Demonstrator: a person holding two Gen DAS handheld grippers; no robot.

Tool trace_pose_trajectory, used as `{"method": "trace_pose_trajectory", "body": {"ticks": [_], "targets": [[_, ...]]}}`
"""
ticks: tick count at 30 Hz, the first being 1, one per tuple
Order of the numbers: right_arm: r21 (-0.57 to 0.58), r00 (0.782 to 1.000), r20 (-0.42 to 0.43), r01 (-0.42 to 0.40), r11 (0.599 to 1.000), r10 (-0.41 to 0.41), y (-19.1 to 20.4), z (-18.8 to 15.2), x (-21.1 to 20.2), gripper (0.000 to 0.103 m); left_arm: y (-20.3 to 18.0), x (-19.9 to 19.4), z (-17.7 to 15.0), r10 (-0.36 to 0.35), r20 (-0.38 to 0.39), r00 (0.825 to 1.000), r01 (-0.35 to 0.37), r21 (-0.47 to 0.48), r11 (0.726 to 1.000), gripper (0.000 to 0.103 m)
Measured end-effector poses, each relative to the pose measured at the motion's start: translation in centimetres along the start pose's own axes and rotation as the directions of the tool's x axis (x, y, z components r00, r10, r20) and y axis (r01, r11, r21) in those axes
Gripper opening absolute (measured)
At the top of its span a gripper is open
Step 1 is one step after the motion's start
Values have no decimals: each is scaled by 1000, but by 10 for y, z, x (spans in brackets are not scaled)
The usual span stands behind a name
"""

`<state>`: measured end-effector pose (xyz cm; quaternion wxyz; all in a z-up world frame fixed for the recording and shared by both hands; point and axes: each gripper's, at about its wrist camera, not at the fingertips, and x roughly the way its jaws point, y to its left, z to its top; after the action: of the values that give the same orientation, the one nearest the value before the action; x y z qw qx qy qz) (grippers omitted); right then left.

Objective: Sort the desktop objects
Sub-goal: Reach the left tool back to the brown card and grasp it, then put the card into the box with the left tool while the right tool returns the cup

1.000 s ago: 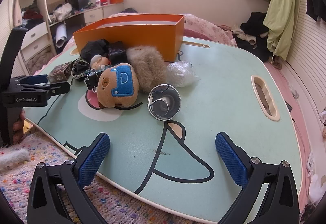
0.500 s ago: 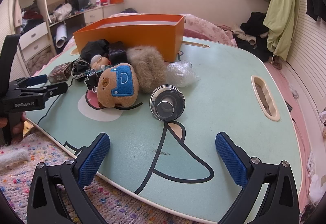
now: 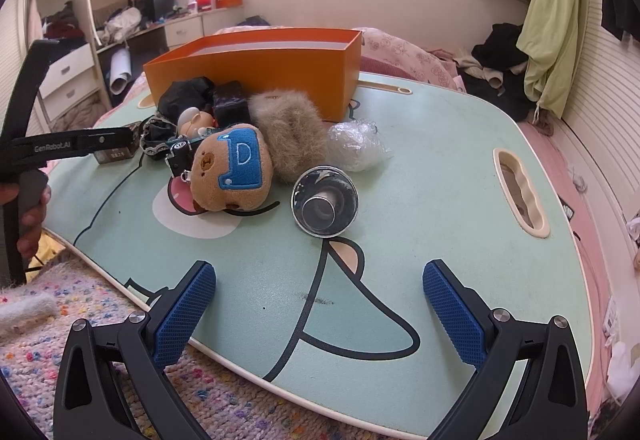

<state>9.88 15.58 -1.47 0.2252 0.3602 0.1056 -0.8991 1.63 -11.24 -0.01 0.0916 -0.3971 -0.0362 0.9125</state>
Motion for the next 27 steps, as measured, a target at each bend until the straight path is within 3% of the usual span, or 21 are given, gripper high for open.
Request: {"method": "trace_pose_trajectory", "body": {"ticks": [3,5,6,16,23,27], "targets": [[-1,1000,0,0,1000,0,0,0,0,103,-4,2,-1,17,3,1000,-17,12,1000,97],[0,1000,0,0,1000,0,0,0,0,103,-3,0,-4,22,7,1000,-22,21,1000,73],[0,1000,1,0,1000,0,0,0,0,103,-3,-2,-5,29,13,999,-30,32,999,67],[38,1000,12,-8,999,7,-7,4,-3,103,-4,-27,-11,-22,80,997,20,28,999,67],[133,998,57,-23,991,15,-18,36,-10,103,-24,-46,-6,-104,117,988,99,50,994,67],[119,998,48,23,993,-29,-11,49,-5,101,-34,-51,-6,-115,131,985,105,76,991,67]]}}
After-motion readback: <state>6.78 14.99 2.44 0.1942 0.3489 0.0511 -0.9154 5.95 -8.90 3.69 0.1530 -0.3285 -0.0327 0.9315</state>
